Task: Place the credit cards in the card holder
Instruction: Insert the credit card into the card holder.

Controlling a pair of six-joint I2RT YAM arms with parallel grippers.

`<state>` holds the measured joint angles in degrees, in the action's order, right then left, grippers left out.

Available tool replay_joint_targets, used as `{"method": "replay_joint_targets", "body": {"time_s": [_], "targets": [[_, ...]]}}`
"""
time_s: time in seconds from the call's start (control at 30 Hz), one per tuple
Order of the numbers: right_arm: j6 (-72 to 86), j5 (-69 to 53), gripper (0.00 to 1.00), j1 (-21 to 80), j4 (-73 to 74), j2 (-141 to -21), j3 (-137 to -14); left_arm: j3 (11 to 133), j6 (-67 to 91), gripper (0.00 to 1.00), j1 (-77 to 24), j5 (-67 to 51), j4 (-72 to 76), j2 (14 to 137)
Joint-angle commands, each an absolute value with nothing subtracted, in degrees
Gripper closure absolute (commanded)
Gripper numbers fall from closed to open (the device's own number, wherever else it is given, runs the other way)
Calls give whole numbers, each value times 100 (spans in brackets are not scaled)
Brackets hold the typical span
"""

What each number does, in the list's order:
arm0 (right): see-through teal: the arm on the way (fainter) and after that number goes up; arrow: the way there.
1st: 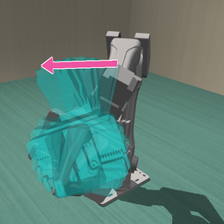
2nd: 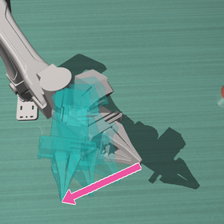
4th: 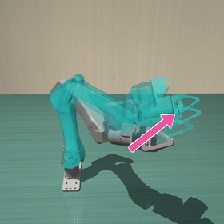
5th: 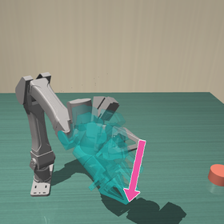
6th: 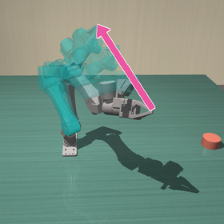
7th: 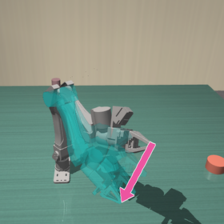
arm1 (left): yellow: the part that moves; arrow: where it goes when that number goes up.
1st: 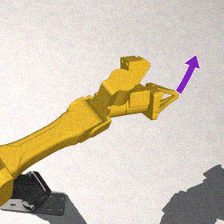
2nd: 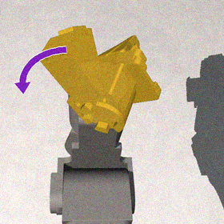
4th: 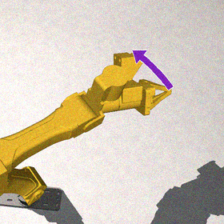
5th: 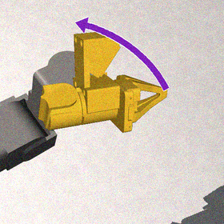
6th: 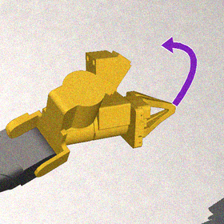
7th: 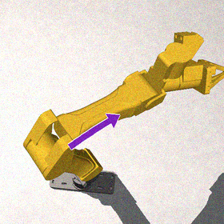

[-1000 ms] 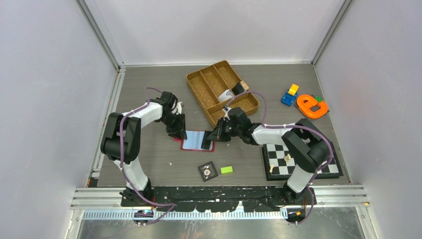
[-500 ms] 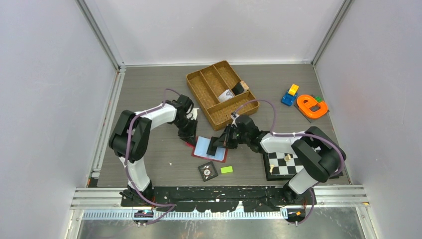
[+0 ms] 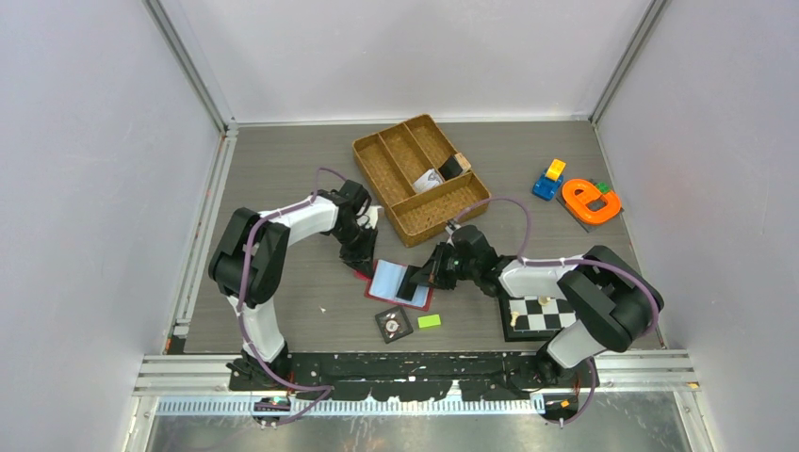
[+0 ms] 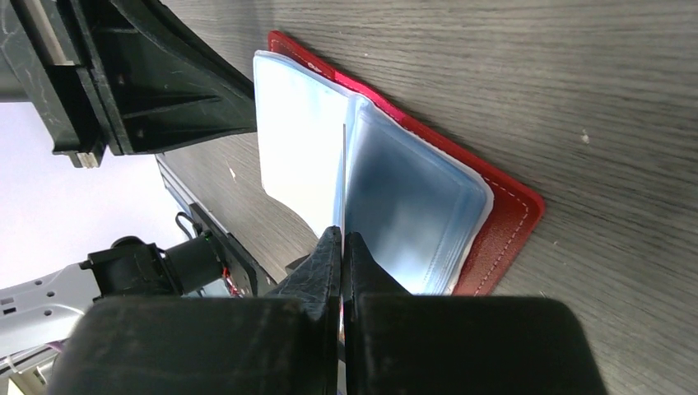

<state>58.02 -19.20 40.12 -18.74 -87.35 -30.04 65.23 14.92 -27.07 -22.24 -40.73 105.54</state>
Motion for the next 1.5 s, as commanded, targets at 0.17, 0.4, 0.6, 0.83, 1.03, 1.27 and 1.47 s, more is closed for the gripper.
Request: {"method": "replay_joint_targets", "body": {"time_s": [0.17, 0.4, 0.6, 0.83, 1.03, 1.27, 1.47], "targets": [[6064, -1807, 99, 4025, -2417, -8500, -2862, 6469, 1362, 92, -2769, -1947, -4175, 10598], [6186, -1886, 100, 4025, -2717, -8637, -2836, 6480, 1362, 92, -2768, -1978, -4180, 10608], [6205, -1886, 100, 4021, -2799, -8787, -2830, 6481, 1363, 93, -2769, -1982, -4177, 10622], [6231, -1926, 100, 4022, -2902, -9091, -2840, 6489, 1371, 93, -2769, -2004, -4180, 10635], [6225, -1969, 100, 4024, -2901, -9206, -2865, 6500, 1371, 94, -2769, -2037, -4178, 10642], [6330, -2113, 100, 4017, -3157, -9418, -2866, 6502, 1380, 95, -2769, -2064, -4188, 10665], [6346, -2182, 100, 4018, -3241, -9529, -2890, 6509, 1380, 95, -2769, -2083, -4185, 10679]]}}
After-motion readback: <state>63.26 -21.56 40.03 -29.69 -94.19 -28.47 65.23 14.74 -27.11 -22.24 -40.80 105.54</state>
